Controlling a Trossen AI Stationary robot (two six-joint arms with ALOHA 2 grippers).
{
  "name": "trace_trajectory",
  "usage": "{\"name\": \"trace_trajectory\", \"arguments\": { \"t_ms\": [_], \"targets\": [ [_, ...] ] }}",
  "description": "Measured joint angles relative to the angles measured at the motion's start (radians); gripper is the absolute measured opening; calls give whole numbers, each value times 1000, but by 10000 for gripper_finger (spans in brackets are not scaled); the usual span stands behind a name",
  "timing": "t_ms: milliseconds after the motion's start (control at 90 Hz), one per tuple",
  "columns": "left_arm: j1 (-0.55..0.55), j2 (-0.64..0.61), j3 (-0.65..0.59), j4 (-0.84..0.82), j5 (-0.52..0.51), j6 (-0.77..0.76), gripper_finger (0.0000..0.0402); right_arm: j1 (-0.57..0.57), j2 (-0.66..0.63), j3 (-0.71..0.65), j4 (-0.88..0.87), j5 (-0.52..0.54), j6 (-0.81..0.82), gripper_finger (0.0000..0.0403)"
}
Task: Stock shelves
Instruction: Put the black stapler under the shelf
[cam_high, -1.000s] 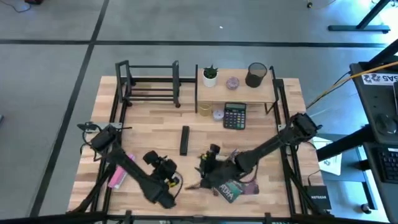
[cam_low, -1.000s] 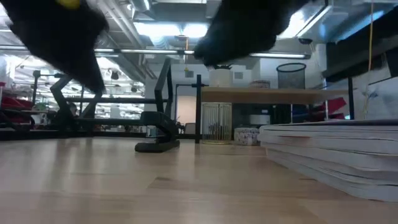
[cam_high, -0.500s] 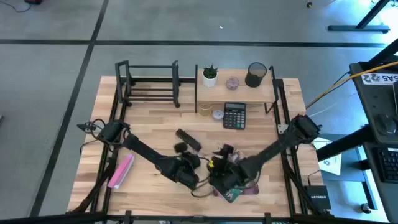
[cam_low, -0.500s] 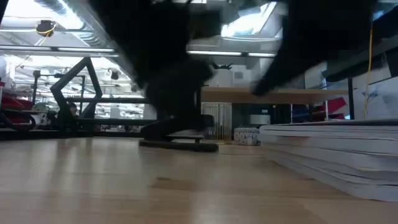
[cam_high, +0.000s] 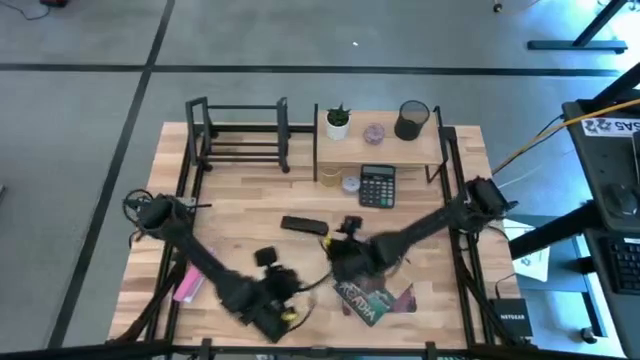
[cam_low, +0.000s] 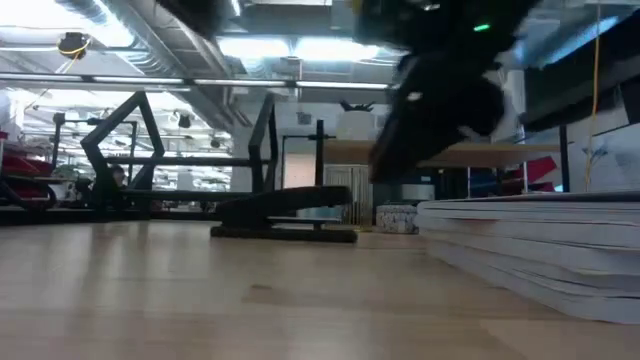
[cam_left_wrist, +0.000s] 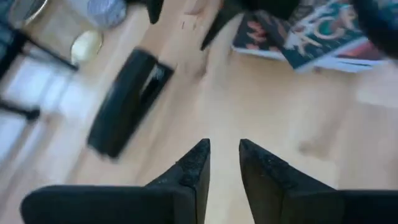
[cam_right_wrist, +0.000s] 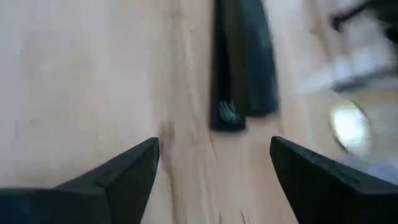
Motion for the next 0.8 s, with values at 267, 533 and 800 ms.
{"name": "trace_trajectory", "arguments": {
  "t_ms": [267, 533, 800],
  "targets": [
    [-157, 2, -2, -34, -206, -139, 68, -160, 8, 1, 85, -163, -59, 294],
    [-158, 2, -2, -36, -248, -143, 68, -201, 61, 1, 111, -266, -58, 216],
    [-148, 3, -2, -36, -248, -143, 68, -198, 79, 2, 107, -264, -24, 111]
  ]
}}
